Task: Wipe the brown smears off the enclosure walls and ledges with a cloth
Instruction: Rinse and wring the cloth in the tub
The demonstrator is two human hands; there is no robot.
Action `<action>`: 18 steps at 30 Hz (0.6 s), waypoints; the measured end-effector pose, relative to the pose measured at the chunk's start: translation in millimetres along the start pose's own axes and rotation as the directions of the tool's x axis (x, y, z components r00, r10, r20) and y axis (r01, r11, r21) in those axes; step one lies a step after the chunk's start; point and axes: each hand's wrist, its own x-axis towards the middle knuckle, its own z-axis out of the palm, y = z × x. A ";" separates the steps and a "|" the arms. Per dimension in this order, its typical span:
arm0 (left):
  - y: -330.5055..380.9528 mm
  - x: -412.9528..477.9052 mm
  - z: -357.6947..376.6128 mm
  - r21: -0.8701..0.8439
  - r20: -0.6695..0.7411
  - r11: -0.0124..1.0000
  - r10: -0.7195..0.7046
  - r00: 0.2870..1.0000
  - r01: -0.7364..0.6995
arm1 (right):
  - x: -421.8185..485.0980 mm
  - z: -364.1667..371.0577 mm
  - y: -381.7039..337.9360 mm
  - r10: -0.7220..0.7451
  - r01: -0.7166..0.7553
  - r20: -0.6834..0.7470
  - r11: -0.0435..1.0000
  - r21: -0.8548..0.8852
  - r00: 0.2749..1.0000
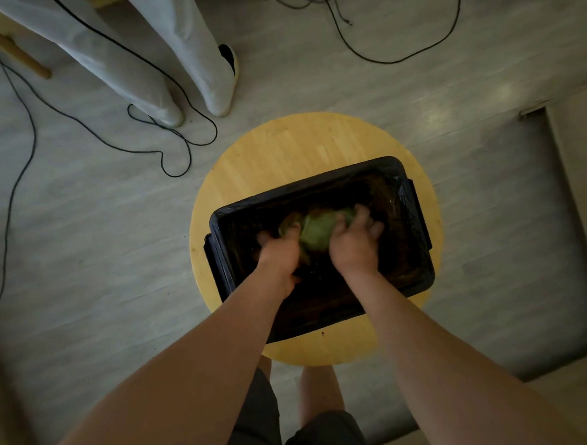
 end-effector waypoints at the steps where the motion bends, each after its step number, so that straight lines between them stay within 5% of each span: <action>1: 0.1 1.5 2.0 -0.031 -0.007 0.999 -0.039 0.999 0.039 | -5.6 3.3 -3.7 0.003 -0.005 0.092 1.000 0.016 0.996; 5: 8.1 -4.2 10.1 -0.240 0.217 0.942 -0.183 0.959 0.234 | -36.5 1.5 -16.0 -0.169 0.106 0.352 0.976 0.190 0.921; 9: 17.0 -4.8 4.4 -0.222 0.324 0.951 -0.135 0.936 0.214 | -66.4 -15.2 -15.6 -0.451 0.404 0.229 0.887 0.225 0.863; 13: 18.0 -4.6 10.0 -0.186 0.273 0.967 -0.117 0.955 0.172 | -62.7 -14.9 -8.7 -0.608 0.605 0.090 0.794 0.061 0.789; 18: 8.8 -8.6 15.5 -0.139 0.349 0.990 0.033 0.936 0.017 | -19.7 -9.6 4.6 -0.519 0.512 0.046 0.821 -0.251 0.854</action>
